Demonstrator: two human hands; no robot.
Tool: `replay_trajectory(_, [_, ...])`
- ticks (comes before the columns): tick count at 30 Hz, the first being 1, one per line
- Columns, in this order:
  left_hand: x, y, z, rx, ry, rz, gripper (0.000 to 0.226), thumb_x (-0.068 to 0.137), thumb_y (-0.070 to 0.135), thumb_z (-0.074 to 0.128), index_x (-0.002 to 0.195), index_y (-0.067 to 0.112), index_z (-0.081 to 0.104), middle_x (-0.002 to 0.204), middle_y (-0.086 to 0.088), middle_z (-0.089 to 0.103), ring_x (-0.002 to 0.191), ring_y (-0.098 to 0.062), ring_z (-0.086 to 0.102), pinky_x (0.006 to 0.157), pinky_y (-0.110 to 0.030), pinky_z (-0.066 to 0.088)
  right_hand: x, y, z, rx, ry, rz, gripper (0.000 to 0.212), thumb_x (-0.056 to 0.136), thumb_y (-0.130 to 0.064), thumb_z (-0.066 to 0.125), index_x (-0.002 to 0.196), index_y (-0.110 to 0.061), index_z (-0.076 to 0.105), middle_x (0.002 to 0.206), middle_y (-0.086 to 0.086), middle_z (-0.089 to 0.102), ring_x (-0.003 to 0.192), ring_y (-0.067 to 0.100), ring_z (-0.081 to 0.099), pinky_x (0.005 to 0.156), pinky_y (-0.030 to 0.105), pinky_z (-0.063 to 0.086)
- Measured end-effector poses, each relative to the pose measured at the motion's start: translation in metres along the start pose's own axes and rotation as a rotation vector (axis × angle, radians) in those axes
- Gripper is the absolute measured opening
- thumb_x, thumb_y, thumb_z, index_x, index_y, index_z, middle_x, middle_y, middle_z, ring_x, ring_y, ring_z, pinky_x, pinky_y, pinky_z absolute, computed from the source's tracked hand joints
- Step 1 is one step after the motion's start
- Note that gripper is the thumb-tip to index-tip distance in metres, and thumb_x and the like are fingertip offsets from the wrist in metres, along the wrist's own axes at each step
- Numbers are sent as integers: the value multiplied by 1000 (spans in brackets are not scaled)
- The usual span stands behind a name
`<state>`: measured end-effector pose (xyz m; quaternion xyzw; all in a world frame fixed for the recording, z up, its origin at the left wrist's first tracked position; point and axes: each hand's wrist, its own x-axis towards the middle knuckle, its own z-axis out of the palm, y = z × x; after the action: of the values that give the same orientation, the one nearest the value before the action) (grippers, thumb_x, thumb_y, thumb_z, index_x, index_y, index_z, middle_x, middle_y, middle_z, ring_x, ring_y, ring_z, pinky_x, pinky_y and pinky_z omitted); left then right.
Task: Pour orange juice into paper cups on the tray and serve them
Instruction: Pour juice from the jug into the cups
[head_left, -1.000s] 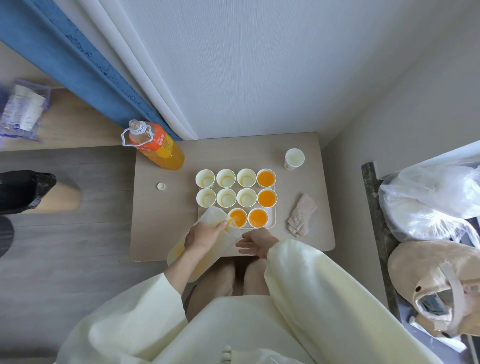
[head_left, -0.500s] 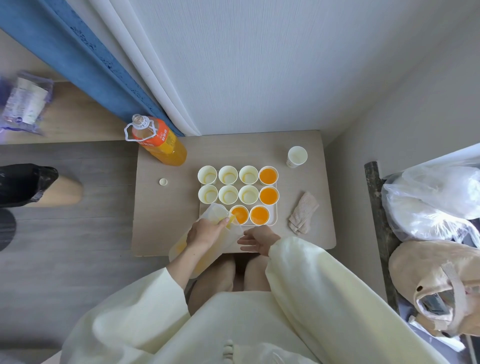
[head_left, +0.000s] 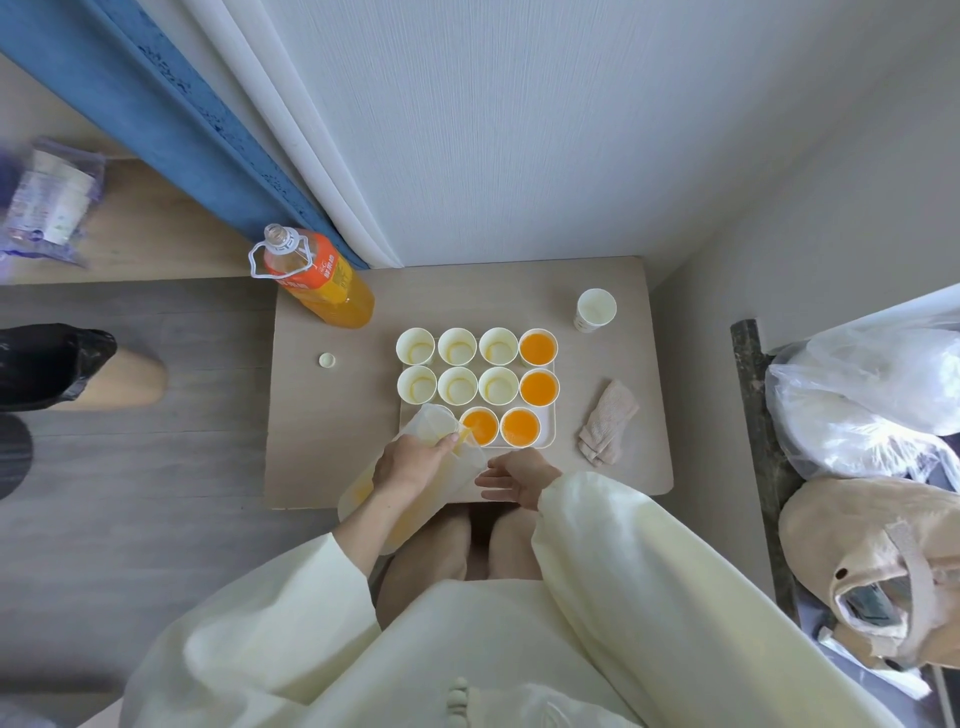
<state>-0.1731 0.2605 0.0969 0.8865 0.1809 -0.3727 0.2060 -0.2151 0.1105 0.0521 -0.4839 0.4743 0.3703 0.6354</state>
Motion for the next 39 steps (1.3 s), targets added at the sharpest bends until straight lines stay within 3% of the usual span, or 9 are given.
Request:
replay_trajectory(5, [2, 0, 1, 3, -1, 1, 59, 84, 66, 53, 102, 10, 60, 112, -11, 65, 101, -31, 60, 76, -31, 45, 3, -1, 0, 3, 28, 18, 14, 98, 1, 44, 107, 0, 54, 90, 13, 63, 86, 25, 68, 75, 39, 59])
replay_trajectory(18, [5, 3, 1, 16, 5, 6, 62, 84, 68, 52, 108, 11, 61, 115, -11, 65, 104, -32, 60, 80, -34, 46, 6, -2, -1, -8, 23, 15, 22, 98, -2, 45, 117, -1, 55, 108, 16, 64, 94, 27, 69, 77, 41, 60])
replay_trajectory(39, [3, 3, 3, 4, -16, -8, 59, 83, 67, 53, 98, 10, 60, 110, -12, 65, 100, -32, 60, 76, -31, 45, 9, -1, -4, 2, 20, 41, 17, 97, -1, 47, 112, 0, 55, 102, 16, 65, 90, 26, 69, 73, 39, 60])
